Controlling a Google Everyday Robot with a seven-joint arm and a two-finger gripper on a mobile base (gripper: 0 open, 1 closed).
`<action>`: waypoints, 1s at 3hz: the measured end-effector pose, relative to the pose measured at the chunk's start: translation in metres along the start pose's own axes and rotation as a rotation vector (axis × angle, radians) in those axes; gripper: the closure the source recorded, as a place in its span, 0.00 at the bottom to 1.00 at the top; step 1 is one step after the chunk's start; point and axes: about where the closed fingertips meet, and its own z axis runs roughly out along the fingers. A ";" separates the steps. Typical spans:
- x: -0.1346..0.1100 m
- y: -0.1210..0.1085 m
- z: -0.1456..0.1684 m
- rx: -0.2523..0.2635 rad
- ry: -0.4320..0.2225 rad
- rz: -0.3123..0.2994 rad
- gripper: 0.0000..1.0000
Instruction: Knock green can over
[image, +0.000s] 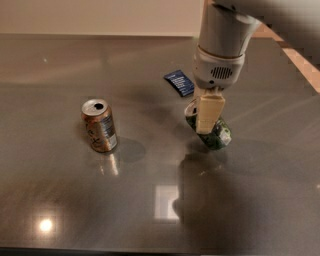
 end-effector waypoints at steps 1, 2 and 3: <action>0.002 -0.003 0.010 -0.008 0.056 -0.021 0.35; 0.001 -0.002 0.021 -0.022 0.101 -0.049 0.12; -0.001 0.000 0.029 -0.038 0.128 -0.076 0.00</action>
Offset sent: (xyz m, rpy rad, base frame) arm -0.0498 -0.0314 -0.0239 -0.2741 0.2385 0.0977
